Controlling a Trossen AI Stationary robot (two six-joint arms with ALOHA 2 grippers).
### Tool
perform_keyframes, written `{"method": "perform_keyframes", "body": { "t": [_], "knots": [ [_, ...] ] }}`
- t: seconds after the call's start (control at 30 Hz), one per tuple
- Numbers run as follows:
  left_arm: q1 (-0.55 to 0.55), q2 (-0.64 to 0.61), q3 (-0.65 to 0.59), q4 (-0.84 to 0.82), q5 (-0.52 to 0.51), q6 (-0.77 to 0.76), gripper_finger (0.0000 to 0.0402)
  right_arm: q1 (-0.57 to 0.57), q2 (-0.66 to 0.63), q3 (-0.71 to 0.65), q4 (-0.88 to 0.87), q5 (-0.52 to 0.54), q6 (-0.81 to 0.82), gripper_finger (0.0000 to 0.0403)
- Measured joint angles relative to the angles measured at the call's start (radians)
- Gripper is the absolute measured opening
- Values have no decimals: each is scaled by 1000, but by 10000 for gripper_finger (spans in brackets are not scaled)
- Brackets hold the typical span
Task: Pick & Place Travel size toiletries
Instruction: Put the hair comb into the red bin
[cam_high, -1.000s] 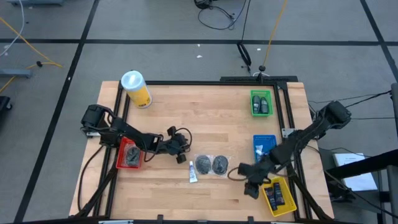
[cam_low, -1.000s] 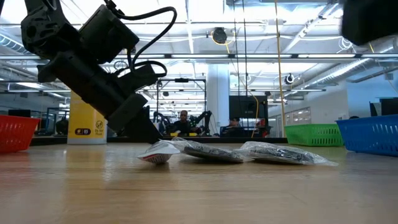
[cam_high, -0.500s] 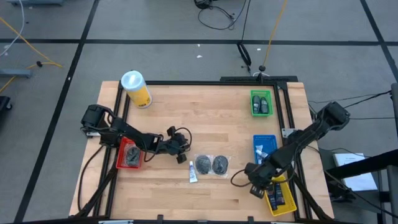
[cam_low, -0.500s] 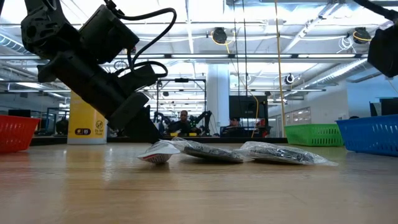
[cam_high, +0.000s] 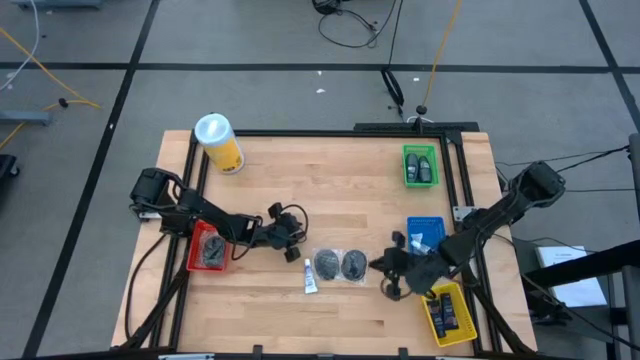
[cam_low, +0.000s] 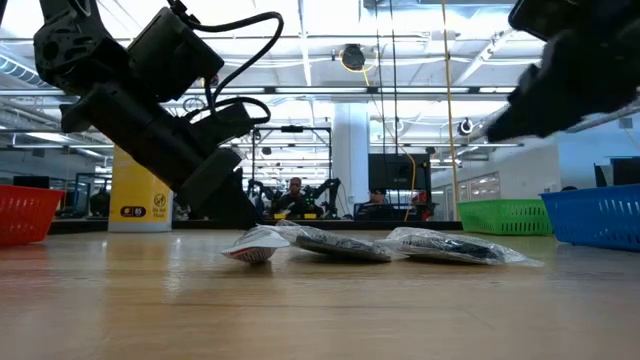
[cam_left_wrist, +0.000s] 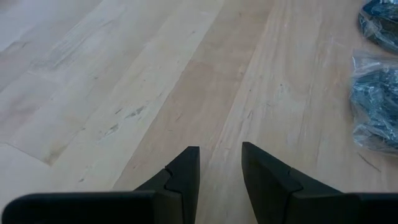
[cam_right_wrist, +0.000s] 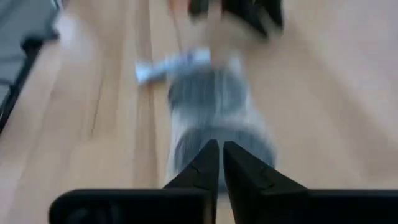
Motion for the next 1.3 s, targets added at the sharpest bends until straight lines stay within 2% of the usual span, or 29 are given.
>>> {"method": "perform_keyframes", "body": {
  "t": [0.07, 0.17, 0.23, 0.3, 0.5, 0.67, 0.8, 0.9, 1.0, 1.13, 1.3],
  "knots": [
    [0, 0, 0, 19, 0, 0, 120, -25, 5, -87, 239, 52, -116, 28],
    [0, 0, 0, 74, 27, 10, 120, -71, 37, -209, 558, 76, -212, 53],
    [-1, 0, 0, 127, 80, 52, 120, -95, 72, -260, 703, 48, -227, 77],
    [-8, 0, 0, 194, 125, 84, 120, -113, 114, -291, 777, -4, -212, 105],
    [-19, 0, 0, 342, 171, -24, 120, -129, 252, -272, 798, -30, -178, 191],
    [-19, 0, 1, 343, 195, -94, 132, -129, 313, -233, 804, -30, -216, 229],
    [-18, 0, 2, 264, 195, -206, 184, -127, 313, -215, 805, -32, -270, 235],
    [-23, 1, 25, 128, 195, -303, 229, -128, 314, -212, 806, -32, -295, 232],
    [-36, 1, 79, -14, 193, -343, 254, -130, 314, -212, 813, -31, -311, 227],
    [-54, 31, 139, -56, 190, -353, 253, -130, 314, -212, 833, -30, -330, 221],
    [-48, 113, 201, -69, 210, -409, 225, -130, 314, -212, 838, -31, -333, 220]
  ]
}}
